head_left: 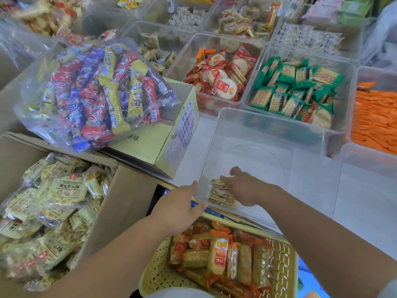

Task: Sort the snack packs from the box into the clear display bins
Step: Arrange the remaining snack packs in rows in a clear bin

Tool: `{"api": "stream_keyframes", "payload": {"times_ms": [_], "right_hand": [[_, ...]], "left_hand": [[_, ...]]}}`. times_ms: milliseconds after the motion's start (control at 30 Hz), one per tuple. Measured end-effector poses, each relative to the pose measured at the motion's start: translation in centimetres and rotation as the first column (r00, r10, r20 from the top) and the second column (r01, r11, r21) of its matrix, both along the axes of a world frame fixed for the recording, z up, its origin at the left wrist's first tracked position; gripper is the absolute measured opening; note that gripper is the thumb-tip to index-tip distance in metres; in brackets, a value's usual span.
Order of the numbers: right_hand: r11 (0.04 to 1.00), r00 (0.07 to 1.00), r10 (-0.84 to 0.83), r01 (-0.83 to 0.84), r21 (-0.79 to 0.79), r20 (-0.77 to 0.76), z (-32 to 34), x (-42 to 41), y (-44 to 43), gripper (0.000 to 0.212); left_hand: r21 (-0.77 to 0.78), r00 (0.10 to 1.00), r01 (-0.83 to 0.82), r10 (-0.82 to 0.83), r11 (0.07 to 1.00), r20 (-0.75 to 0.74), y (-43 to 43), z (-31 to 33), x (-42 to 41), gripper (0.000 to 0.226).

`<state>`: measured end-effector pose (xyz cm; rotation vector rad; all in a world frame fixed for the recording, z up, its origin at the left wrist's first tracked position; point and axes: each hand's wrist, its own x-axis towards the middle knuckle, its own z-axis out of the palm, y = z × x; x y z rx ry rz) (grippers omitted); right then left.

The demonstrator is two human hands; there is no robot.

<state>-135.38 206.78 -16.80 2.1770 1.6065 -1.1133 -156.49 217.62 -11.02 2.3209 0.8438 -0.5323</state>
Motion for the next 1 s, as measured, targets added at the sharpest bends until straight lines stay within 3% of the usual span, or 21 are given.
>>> {"api": "stream_keyframes", "payload": {"times_ms": [67, 233, 367, 600, 767, 1000], "right_hand": [[0.999, 0.999, -0.032, 0.032, 0.039, 0.009, 0.2, 0.2, 0.0, 0.066], [0.933, 0.972, -0.232, 0.232, 0.276, -0.036, 0.5, 0.4, -1.1, 0.037], [0.922, 0.974, -0.225, 0.217, 0.320, -0.010, 0.4, 0.3, -1.7, 0.019], [0.938, 0.996, -0.087, 0.087, 0.336, -0.015, 0.7, 1.5, -1.9, 0.025], [0.944, 0.995, 0.078, -0.095, 0.315, 0.066, 1.0, 1.4, -1.3, 0.052], [0.943, 0.998, 0.057, -0.059, 0.329, 0.015, 0.8, 1.4, -1.5, 0.062]], "left_hand": [[0.010, 1.000, 0.017, -0.016, 1.000, -0.004, 0.0, 0.0, 0.0, 0.081], [0.041, 0.998, 0.062, -0.062, 0.997, -0.014, 0.0, -0.1, 0.0, 0.080], [0.045, 0.997, 0.075, -0.074, 0.996, -0.018, 0.0, -0.2, 0.0, 0.080], [0.049, 0.996, 0.084, -0.083, 0.995, -0.027, 0.0, -0.3, 0.0, 0.080], [0.040, 0.995, 0.095, -0.094, 0.995, -0.037, 0.1, -0.2, -0.1, 0.079], [0.025, 0.994, 0.101, -0.100, 0.995, -0.041, 0.2, -0.1, -0.1, 0.079]]}}
